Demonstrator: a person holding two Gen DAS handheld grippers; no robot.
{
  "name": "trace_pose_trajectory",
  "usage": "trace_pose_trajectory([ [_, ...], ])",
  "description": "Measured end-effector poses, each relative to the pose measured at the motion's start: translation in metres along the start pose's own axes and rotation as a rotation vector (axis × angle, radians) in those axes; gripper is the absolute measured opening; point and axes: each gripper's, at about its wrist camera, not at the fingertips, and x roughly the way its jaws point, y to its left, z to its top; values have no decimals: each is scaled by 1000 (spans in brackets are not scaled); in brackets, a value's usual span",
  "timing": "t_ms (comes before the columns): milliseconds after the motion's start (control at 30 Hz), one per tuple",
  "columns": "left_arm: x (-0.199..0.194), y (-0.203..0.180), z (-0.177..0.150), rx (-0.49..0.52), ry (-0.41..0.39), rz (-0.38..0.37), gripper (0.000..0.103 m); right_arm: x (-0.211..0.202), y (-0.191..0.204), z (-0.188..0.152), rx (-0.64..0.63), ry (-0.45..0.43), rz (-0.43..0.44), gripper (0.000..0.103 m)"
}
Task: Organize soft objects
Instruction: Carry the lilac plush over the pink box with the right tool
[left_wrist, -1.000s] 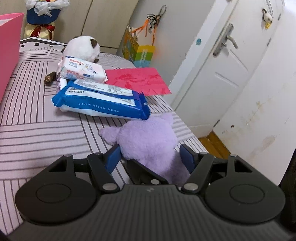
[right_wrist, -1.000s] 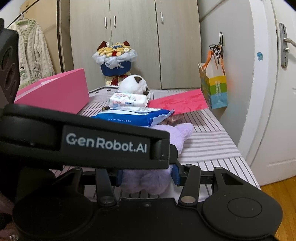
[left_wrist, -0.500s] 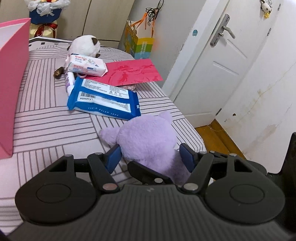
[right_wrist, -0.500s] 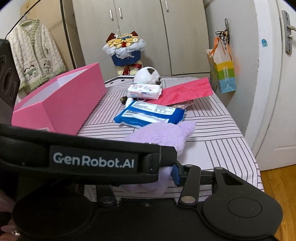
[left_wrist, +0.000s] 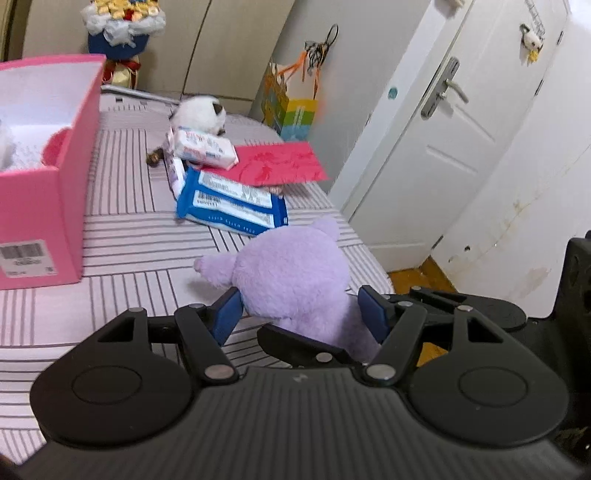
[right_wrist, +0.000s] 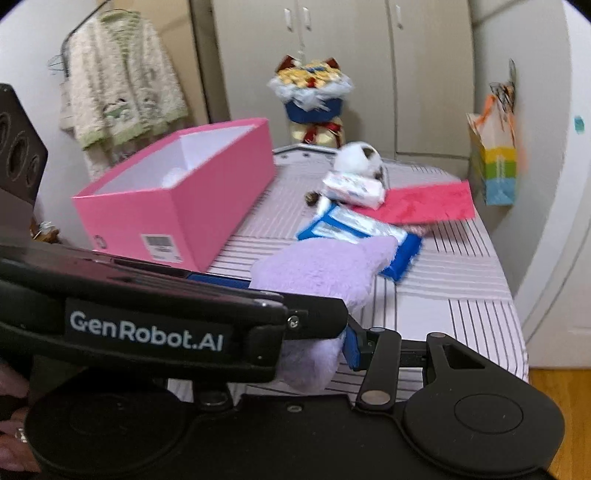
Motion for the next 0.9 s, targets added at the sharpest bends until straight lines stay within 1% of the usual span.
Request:
trace_pose_trajectory([
  [167, -28, -3, 3, 23, -78, 10, 68, -18, 16, 13, -68, -47, 13, 55],
  [333, -48, 6, 15, 46, -121, 41, 68, -21, 30, 30, -114, -84, 55, 55],
  [633, -81, 40, 42, 52, -177, 127, 68, 2, 63, 66, -143, -132, 161, 55],
  [733, -91, 56, 54, 51, -204, 136, 68, 13, 72, 83, -126, -142, 203, 55],
  [833, -96, 80, 68, 17, -200, 133, 68, 28, 81, 99, -124, -142, 229, 55],
  [900, -98, 92, 77, 6, -207, 150, 68, 39, 87, 107, -130, -152, 246, 55],
])
